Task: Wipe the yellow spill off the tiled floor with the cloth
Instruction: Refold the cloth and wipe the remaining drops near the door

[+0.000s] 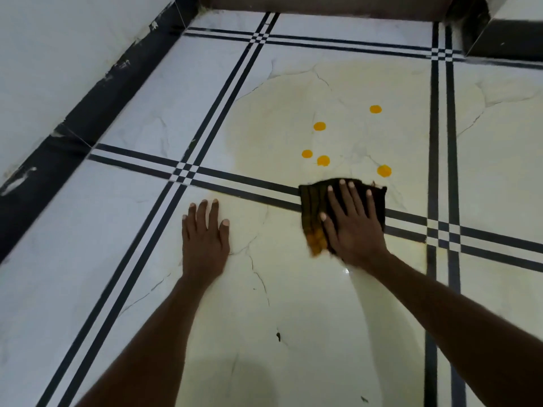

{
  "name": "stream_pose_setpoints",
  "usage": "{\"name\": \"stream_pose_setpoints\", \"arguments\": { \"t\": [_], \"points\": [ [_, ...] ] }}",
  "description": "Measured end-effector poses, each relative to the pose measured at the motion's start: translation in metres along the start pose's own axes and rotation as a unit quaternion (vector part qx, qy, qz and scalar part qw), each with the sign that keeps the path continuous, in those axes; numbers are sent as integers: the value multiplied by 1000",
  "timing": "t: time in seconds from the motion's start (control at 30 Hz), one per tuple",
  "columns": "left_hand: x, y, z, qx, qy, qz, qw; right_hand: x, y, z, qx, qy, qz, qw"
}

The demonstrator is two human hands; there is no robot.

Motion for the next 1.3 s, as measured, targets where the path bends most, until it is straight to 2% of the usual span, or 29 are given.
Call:
{"name": "stream_pose_setpoints", "arguments": {
  "t": [0.1, 0.17, 0.23, 0.3, 0.4, 0.5, 0.57, 0.63, 0.7, 0.77, 0.83, 0.93, 1.07, 1.17, 1.3],
  "points": [
    [2, 1, 5, -20, -6, -11, 1000, 30, 73, 13, -11, -14, 10, 1000],
    [3, -1, 6, -19, -7, -10, 1000, 80, 95, 25, 2, -2, -50, 999],
    [4, -1, 6, -15, -19, -14, 1000, 126, 79, 35, 8, -6, -127, 992],
    [3, -4, 5, -5, -30, -18, 999, 145, 36, 36, 35, -4, -205, 978],
    [3, -4, 1, -1, -26, -24, 999, 102, -30, 26, 67, -5, -244, 967],
    [1, -2, 0, -2, -27, -36, 999, 25, -16, 11, 54, -28, -185, 981],
    [4, -1, 0, -7, -40, -40, 998, 6, 25, 10, 47, -34, -123, 991],
    [5, 1, 2, -12, -51, -37, 998, 23, 62, 17, 42, -31, -85, 995],
    [6, -1, 3, -17, -47, -28, 998, 62, 76, 23, 36, -27, -106, 993],
    [2, -3, 5, -9, -25, -21, 999, 84, 62, 23, 26, -25, -141, 989],
    [-1, -4, 3, 20, -19, -47, 999, 79, 30, 18, 32, -11, -159, 987],
    [-33, -10, -8, 69, -45, -57, 995, 23, -20, 5, 63, 5, -100, 993],
    [-102, 3, -23, 59, -49, 33, 997, -85, -42, -20, 98, 26, 29, 994],
    [-137, 40, -6, 47, -51, 71, 995, -132, -6, -30, 68, 14, 71, 995],
    [-142, 114, 25, 21, -37, 75, 996, -158, 89, -29, -11, -22, 117, 993]
  ]
}}
Point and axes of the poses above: each hand's wrist, its own y-axis towards the middle knuckle, its own z-axis out of the palm, x = y × z, the point moved 9 cm from there along y, towards the middle knuckle, and after that the axes turned 6 degrees about -z, right-handed, at the moved point
